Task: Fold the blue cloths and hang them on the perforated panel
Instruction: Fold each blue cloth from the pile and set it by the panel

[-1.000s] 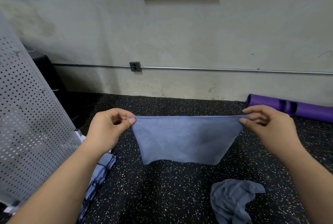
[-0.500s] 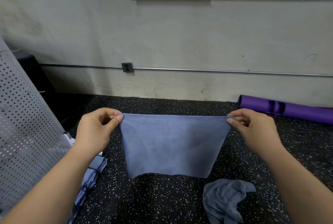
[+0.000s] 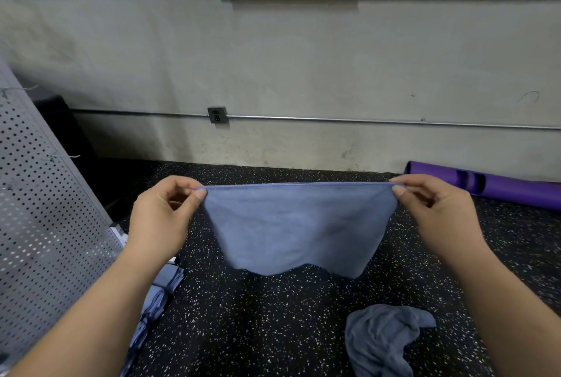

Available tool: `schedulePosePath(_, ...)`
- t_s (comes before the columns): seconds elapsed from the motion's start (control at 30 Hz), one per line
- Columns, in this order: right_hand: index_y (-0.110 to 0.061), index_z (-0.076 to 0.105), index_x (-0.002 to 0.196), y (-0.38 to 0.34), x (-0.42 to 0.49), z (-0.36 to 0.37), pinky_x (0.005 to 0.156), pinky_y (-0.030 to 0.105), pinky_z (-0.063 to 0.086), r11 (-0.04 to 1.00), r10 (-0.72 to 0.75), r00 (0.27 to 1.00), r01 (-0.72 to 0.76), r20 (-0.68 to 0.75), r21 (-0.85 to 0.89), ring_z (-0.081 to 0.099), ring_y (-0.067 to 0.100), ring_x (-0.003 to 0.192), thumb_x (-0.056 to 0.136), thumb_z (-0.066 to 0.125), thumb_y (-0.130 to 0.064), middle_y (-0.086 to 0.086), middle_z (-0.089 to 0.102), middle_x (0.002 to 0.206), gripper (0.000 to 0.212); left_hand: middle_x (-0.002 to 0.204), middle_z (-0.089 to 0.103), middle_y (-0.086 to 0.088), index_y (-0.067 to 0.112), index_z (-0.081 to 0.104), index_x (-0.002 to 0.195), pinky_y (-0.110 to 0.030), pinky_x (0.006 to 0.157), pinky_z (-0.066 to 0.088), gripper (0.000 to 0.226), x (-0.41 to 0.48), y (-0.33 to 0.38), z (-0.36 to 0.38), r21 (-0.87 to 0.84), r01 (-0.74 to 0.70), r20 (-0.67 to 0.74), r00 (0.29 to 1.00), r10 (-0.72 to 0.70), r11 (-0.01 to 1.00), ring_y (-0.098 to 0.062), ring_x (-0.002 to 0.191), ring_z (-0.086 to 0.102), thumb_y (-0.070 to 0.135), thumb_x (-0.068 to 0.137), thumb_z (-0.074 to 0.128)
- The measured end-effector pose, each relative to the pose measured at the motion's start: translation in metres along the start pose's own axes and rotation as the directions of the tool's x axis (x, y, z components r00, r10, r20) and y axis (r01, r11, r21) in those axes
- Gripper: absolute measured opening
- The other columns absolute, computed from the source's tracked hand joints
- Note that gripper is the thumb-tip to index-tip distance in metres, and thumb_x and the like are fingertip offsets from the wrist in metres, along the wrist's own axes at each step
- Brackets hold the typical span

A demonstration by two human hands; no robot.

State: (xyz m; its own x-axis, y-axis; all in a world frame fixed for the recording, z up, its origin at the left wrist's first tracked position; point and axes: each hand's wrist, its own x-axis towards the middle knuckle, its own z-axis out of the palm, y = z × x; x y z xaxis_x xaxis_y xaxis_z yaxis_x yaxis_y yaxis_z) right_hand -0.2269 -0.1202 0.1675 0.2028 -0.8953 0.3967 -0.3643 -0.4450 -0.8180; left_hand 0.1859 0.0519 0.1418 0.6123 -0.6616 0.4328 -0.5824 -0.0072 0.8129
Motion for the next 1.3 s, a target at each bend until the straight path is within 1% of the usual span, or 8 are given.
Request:
schedulePosePath(0.13, -0.044, 0.072, 0.1, 0.002, -0.006, 0.007, 0.067, 0.014, 0.044, 0.952, 0.044, 0.998, -0.031, 0.036, -0.305, 0.067, -0.003, 0.079, 0.097, 0.077, -0.031, -0.022, 0.075, 0.083, 0.015, 0.088, 0.075, 0.019, 0.037, 0.079, 0.102, -0.023, 0.078, 0.052, 0.016, -0.009, -0.001, 0.002, 0.243, -0.086, 0.128, 0.99, 0.056, 0.966, 0.003, 0.083, 0.067, 0.023, 0.094, 0.081)
schedulePosePath(0.27, -0.039, 0.074, 0.096, -0.005, -0.005, 0.011, 0.064, 0.01, 0.044, 0.976, 0.011, 0.999, -0.022, -0.053, -0.216, 0.068, 0.002, 0.072, 0.097, 0.077, -0.032, -0.025, 0.074, 0.08, 0.008, 0.088, 0.077, 0.021, 0.032, 0.081, 0.099, -0.026, 0.079, 0.054, 0.005, -0.006, 0.01, 0.002, 0.185, -0.034, -0.031, 0.999, 0.04, 0.982, 0.0, 0.082, 0.07, 0.029, 0.096, 0.079)
schedulePosePath(0.4, -0.04, 0.076, 0.09, 0.003, -0.003, 0.012, 0.064, 0.008, 0.043, 0.972, 0.088, 0.995, -0.097, -0.048, -0.215, 0.066, -0.006, 0.073, 0.095, 0.08, -0.029, -0.023, 0.073, 0.077, 0.013, 0.083, 0.075, 0.028, 0.033, 0.079, 0.09, -0.026, 0.074, 0.054, 0.005, -0.007, 0.008, 0.006, 0.168, 0.033, 0.01, 0.999, -0.035, 0.985, 0.003, 0.077, 0.07, 0.031, 0.094, 0.081)
schedulePosePath(0.63, -0.031, 0.078, 0.092, 0.011, 0.004, 0.014, 0.083, 0.032, 0.059, 0.986, 0.168, 0.98, -0.167, -0.103, 0.01, 0.073, 0.005, 0.083, 0.093, 0.082, -0.024, -0.016, 0.078, 0.084, 0.009, 0.086, 0.076, 0.019, 0.031, 0.077, 0.088, -0.036, 0.082, 0.059, 0.008, -0.007, 0.004, 0.013, 0.113, 0.069, 0.075, 0.994, -0.078, 0.991, -0.007, 0.082, 0.072, 0.03, 0.094, 0.081)
schedulePosePath(0.83, -0.034, 0.076, 0.089, 0.01, -0.001, 0.016, 0.071, 0.03, 0.052, 0.973, 0.202, 0.977, -0.209, -0.076, -0.1, 0.072, 0.011, 0.083, 0.095, 0.08, -0.027, -0.013, 0.077, 0.083, 0.01, 0.087, 0.077, 0.016, 0.029, 0.079, 0.087, -0.037, 0.084, 0.058, 0.007, -0.006, 0.006, 0.017, 0.026, 0.099, 0.05, 0.994, -0.1, 0.995, -0.009, 0.085, 0.072, 0.03, 0.093, 0.083)
schedulePosePath(0.97, -0.034, 0.079, 0.089, 0.005, -0.006, 0.018, 0.069, 0.029, 0.052, 0.954, 0.268, 0.951, -0.239, 0.153, -0.182, 0.074, 0.012, 0.082, 0.092, 0.083, -0.026, -0.012, 0.078, 0.078, 0.009, 0.089, 0.078, 0.013, 0.028, 0.08, 0.09, -0.037, 0.083, 0.058, 0.005, -0.006, 0.007, 0.019, -0.051, 0.153, -0.073, 0.985, -0.157, 0.987, -0.013, 0.087, 0.073, 0.028, 0.094, 0.082)
schedulePosePath(1.13, -0.035, 0.079, 0.086, 0.004, -0.003, 0.022, 0.071, 0.03, 0.051, 0.964, 0.186, 0.982, -0.184, -0.006, -0.191, 0.071, 0.007, 0.076, 0.091, 0.083, -0.03, -0.017, 0.076, 0.073, 0.009, 0.089, 0.076, 0.011, 0.029, 0.077, 0.092, -0.04, 0.079, 0.058, 0.005, -0.007, 0.008, 0.021, -0.038, 0.233, -0.171, 0.957, -0.236, 0.972, -0.015, 0.084, 0.071, 0.031, 0.097, 0.078)
schedulePosePath(1.3, -0.032, 0.077, 0.089, 0.007, -0.002, 0.028, 0.071, 0.033, 0.052, 0.959, 0.258, 0.965, -0.251, 0.036, -0.134, 0.072, 0.016, 0.08, 0.095, 0.08, -0.029, -0.011, 0.077, 0.076, 0.007, 0.086, 0.074, 0.007, 0.024, 0.075, 0.093, -0.036, 0.069, 0.049, 0.007, -0.01, 0.009, 0.024, -0.04, 0.271, -0.084, 0.958, -0.273, 0.962, -0.013, 0.069, 0.062, 0.028, 0.099, 0.075)
